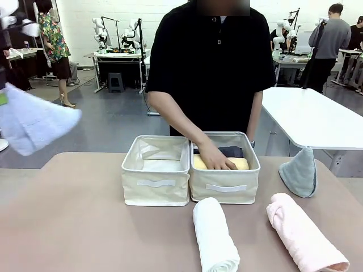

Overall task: Sort the towels based on their folding style.
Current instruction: Pick up one triangle-folded towel and place it in the left Fabric basket.

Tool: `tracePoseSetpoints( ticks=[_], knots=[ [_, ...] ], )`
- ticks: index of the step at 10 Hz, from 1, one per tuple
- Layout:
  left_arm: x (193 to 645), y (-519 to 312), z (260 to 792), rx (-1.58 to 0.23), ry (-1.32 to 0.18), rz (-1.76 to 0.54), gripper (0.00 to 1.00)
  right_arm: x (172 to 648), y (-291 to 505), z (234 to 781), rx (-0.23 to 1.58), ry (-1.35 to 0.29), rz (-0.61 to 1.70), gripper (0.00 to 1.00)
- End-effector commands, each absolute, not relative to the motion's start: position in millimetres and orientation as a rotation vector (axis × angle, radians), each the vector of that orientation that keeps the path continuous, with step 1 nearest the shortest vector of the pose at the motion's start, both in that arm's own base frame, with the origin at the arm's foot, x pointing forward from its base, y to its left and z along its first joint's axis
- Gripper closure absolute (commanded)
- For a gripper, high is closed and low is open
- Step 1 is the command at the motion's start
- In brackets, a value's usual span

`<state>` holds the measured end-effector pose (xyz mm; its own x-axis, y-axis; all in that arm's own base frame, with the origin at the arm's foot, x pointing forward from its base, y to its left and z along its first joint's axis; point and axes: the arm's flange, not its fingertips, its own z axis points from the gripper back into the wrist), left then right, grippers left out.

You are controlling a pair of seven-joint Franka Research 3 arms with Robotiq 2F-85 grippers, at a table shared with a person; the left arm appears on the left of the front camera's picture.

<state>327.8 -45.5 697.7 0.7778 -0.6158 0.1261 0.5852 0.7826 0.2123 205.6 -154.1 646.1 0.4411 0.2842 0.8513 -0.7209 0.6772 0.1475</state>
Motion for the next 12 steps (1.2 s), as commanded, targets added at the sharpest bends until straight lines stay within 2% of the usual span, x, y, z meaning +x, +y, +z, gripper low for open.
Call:
tracePoseSetpoints(
  ticks=[1,2,3,4,5,6,7,10,12],
  knots=[
    [344.1,-72.0,709.4,0.159,-0.136,-1.081,0.84,207.0,-152.9,646.6,0.559,-0.922,0.675,0.00],
    [348.5,-85.8,710.9,0.162,-0.099,-1.192,0.84,207.0,-152.9,646.6,0.559,-0.922,0.675,0.00],
    [349.6,-92.8,710.0,0.169,-0.040,-1.404,0.84,207.0,-152.9,646.6,0.559,-0.922,0.675,0.00],
    [350.8,-96.9,708.5,0.179,-0.032,-1.524,0.84,207.0,-152.9,646.6,0.559,-0.922,0.675,0.00],
    [348.1,-99.1,705.3,0.218,-0.093,-1.589,0.84,207.0,-152.9,646.6,0.559,-0.922,0.675,0.00],
    [341.9,-99.4,702.8,0.242,-0.149,-1.527,0.84,207.0,-152.9,646.6,0.559,-0.922,0.675,0.00],
    [348.2,-114.9,695.6,0.152,-0.047,-1.477,0.84,207.0,-152.9,646.6,0.559,-0.922,0.675,0.00],
    [348.2,-114.9,695.6,0.152,-0.047,-1.477,0.84,207.0,-152.9,646.6,0.559,-0.922,0.675,0.00],
    [352.8,-121.6,698.9,0.228,-0.059,-1.513,0.84,207.0,-152.9,646.6,0.559,-0.922,0.675,0.00]
  ],
)
